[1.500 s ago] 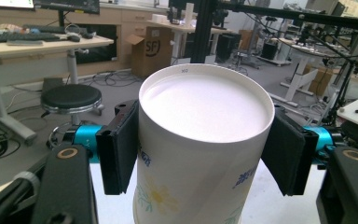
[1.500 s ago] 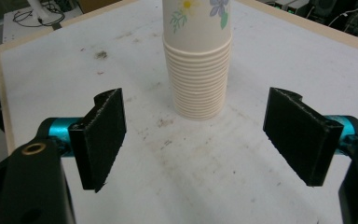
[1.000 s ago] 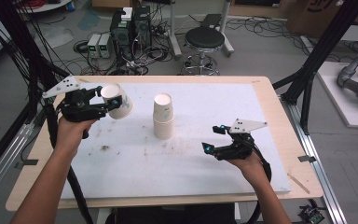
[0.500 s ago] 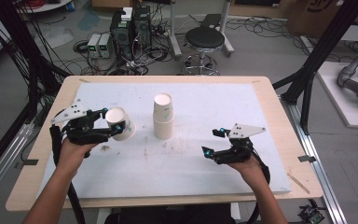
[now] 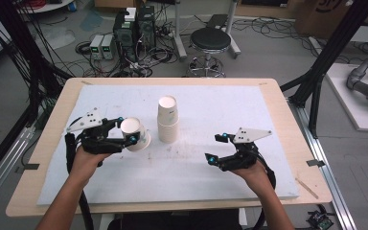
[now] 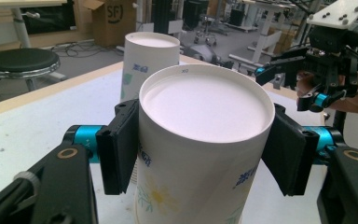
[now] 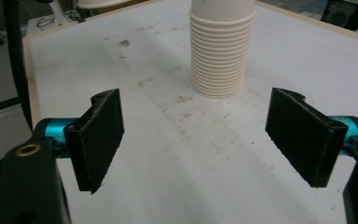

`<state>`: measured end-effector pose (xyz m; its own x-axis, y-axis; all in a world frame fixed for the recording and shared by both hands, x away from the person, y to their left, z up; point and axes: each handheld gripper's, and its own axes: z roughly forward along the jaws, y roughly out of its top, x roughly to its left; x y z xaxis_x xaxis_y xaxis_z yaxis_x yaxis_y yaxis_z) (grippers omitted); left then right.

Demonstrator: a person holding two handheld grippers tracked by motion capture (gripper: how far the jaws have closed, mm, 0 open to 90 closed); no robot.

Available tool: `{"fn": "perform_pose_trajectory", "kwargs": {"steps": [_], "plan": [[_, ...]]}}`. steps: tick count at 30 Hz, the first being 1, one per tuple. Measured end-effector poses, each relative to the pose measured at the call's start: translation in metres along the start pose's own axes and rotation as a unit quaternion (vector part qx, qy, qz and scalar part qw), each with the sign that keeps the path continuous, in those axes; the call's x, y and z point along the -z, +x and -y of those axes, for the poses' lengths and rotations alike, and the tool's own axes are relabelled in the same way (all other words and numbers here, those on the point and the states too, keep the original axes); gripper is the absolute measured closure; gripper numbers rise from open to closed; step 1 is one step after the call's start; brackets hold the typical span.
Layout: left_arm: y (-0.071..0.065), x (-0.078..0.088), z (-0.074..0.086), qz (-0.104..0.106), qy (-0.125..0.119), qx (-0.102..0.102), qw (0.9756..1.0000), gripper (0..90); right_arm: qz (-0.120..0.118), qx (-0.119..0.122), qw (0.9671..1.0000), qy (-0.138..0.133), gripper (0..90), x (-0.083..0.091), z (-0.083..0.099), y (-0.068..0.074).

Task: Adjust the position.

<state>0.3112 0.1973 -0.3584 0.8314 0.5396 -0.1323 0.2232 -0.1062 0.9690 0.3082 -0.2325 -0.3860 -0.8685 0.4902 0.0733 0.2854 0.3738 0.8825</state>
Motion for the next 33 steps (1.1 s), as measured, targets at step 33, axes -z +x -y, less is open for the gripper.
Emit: {"fn": "perform_pose_trajectory", "kwargs": {"steps": [33], "plan": [[-0.043,-0.043,-0.002,0.122,0.014,-0.036,0.9918,34.7,-0.126,0.058,0.9899,-0.03,19.7,-0.038,-0.028,0.029]]}}
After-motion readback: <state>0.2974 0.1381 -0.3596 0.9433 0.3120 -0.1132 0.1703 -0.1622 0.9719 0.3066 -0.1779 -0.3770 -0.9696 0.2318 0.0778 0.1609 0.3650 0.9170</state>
